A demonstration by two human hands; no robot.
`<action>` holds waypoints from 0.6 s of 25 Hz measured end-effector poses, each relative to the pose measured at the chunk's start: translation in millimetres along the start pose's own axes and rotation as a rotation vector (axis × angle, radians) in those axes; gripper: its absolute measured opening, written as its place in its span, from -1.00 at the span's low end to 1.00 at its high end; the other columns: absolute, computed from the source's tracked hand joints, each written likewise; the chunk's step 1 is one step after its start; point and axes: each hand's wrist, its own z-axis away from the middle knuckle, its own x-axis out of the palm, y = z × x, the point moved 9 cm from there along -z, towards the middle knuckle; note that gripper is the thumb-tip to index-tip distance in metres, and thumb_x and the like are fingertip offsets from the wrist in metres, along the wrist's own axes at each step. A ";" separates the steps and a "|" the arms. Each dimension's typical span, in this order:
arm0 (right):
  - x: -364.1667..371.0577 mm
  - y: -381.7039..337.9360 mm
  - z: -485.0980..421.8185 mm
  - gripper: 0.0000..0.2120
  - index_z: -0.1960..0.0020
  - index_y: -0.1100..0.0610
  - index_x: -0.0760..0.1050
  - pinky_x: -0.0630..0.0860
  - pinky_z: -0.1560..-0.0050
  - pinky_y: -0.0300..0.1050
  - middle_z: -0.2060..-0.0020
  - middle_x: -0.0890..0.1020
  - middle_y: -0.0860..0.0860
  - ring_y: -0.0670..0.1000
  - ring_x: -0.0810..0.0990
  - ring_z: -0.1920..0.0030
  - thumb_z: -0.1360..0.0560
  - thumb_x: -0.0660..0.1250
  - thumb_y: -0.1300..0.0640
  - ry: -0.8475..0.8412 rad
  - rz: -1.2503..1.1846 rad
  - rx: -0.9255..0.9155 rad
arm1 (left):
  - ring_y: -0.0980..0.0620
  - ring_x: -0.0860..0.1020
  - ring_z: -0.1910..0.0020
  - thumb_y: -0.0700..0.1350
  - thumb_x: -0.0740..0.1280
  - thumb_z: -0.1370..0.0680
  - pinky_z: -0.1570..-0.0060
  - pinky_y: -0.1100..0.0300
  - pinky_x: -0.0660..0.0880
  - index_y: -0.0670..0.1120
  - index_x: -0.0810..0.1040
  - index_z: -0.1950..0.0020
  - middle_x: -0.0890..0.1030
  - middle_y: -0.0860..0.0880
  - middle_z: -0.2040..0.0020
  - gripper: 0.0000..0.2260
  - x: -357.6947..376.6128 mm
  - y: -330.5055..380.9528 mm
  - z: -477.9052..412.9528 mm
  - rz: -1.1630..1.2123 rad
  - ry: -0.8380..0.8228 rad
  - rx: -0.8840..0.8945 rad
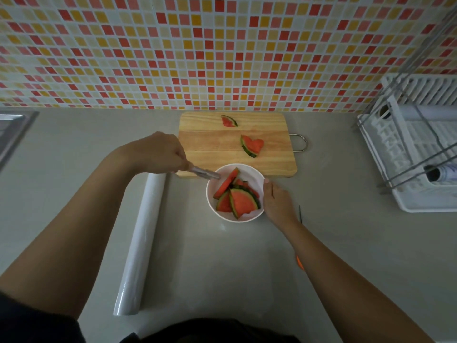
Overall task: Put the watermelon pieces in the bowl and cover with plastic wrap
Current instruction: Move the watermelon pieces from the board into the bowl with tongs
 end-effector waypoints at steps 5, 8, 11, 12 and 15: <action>2.0 0.6 0.7 -0.55 0.25 0.14 0.45 0.28 0.22 -0.10 0.31 0.52 0.08 0.10 0.45 0.26 -0.61 -0.05 -0.05 -0.022 0.027 0.014 | 0.10 0.48 0.28 -0.06 0.26 -0.58 0.28 0.29 0.34 -0.11 0.68 -0.03 0.63 0.00 0.20 -0.77 16.9 17.7 -7.8 -0.038 0.158 0.119; 1.0 -0.7 -0.4 -0.55 0.25 0.15 0.45 0.28 0.24 -0.11 0.32 0.51 0.07 0.09 0.46 0.27 -0.61 -0.04 -0.04 -0.020 0.035 0.009 | -0.01 0.52 0.22 -0.06 0.21 -0.59 0.15 0.14 0.46 -0.13 0.69 0.00 0.65 -0.07 0.18 -0.73 32.5 9.2 -13.9 -0.065 0.144 0.095; 0.3 -1.8 -0.7 -0.57 0.25 0.13 0.45 0.27 0.27 -0.12 0.33 0.50 0.05 0.06 0.45 0.29 -0.61 -0.03 -0.04 -0.017 0.034 0.001 | -0.03 0.50 0.20 -0.03 0.20 -0.59 0.11 0.13 0.44 -0.10 0.68 -0.02 0.66 -0.12 0.15 -0.72 42.9 10.5 -16.6 -0.062 0.147 0.143; 0.3 -2.2 -0.6 -0.58 0.27 0.12 0.43 0.26 0.30 -0.12 0.34 0.50 0.04 0.06 0.45 0.30 -0.61 -0.03 -0.05 -0.018 0.039 -0.002 | -0.02 0.48 0.22 -0.02 0.20 -0.59 0.13 0.14 0.42 -0.10 0.68 -0.03 0.64 -0.13 0.17 -0.72 45.6 13.5 -16.9 -0.065 0.140 0.163; 0.7 -2.1 -0.8 -0.58 0.26 0.12 0.43 0.27 0.27 -0.13 0.33 0.50 0.05 0.06 0.45 0.28 -0.61 -0.03 -0.04 -0.022 0.041 0.001 | 0.03 0.44 0.25 -0.02 0.20 -0.59 0.20 0.19 0.36 -0.06 0.67 -0.08 0.57 -0.06 0.26 -0.72 50.1 21.0 -18.7 -0.079 0.096 0.211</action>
